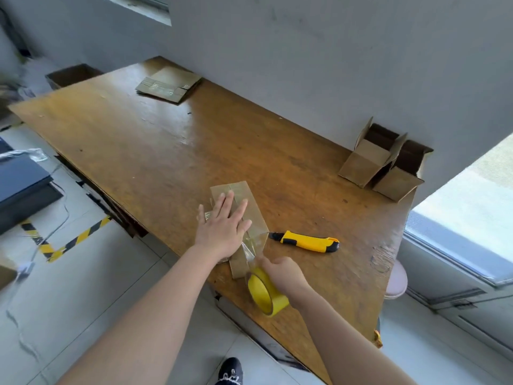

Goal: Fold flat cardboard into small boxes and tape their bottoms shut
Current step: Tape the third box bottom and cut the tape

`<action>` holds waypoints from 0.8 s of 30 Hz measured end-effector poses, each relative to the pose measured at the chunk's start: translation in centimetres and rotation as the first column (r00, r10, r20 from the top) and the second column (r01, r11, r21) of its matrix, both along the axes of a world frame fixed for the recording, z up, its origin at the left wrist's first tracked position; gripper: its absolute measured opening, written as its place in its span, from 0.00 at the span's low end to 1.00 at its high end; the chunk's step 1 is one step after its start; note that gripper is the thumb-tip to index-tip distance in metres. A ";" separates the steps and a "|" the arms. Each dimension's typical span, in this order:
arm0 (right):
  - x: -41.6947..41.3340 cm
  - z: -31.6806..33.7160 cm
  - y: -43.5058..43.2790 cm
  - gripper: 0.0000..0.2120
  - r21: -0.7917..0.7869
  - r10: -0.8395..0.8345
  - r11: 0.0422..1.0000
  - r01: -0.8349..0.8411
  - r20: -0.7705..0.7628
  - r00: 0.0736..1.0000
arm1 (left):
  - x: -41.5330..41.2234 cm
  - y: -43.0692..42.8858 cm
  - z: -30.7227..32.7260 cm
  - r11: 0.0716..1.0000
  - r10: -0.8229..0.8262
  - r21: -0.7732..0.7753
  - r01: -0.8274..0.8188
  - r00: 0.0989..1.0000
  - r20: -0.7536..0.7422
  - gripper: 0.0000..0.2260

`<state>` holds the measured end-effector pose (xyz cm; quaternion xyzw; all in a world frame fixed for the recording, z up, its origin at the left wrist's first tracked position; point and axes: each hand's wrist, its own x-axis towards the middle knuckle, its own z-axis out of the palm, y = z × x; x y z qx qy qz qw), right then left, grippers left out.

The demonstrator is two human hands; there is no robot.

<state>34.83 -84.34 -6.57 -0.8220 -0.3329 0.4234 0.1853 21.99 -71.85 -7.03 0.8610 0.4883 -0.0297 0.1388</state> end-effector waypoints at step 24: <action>-0.4 -0.5 -0.5 0.20 0.149 -0.045 0.986 0.076 -0.203 0.978 | 0.3 -0.6 0.0 0.989 -0.086 0.114 0.090 0.996 -0.036 0.45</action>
